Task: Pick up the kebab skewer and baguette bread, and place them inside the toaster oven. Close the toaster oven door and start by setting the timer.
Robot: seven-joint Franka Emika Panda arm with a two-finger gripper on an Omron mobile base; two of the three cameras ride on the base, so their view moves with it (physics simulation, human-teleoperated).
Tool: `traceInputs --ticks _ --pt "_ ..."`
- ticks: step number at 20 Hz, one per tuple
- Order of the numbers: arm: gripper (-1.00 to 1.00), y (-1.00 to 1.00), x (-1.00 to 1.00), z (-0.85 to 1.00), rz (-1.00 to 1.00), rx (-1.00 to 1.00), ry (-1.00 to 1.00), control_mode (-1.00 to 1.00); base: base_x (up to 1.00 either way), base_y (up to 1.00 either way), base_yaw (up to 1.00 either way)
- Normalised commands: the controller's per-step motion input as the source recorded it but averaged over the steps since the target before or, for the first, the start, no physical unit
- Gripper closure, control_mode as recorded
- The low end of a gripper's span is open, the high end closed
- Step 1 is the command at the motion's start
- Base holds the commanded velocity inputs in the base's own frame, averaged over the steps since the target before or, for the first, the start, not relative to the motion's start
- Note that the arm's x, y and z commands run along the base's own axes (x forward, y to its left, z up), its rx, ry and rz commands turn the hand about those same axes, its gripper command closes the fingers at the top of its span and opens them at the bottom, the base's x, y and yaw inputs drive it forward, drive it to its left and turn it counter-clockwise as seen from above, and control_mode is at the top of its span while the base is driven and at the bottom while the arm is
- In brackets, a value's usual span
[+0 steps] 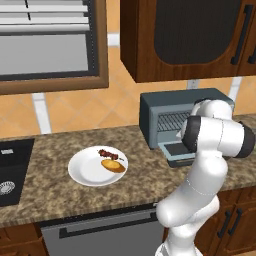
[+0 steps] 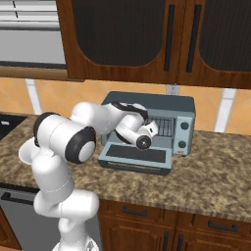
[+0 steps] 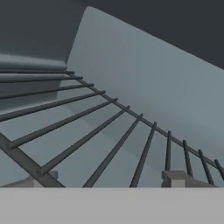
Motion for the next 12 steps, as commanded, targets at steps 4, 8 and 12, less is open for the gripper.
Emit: traceInputs --ticks 4,8,12 --pt "1.0 0.0 0.13 0.0 0.0 0.01 0.0 -1.0 0.0 0.0 0.0" --pt "1.0 0.01 0.12 0.0 0.0 0.05 0.0 -1.0 0.0 0.0 0.0" --pt "1.0 0.0 0.02 0.04 0.0 0.09 0.0 -1.0 0.0 0.0 0.0"
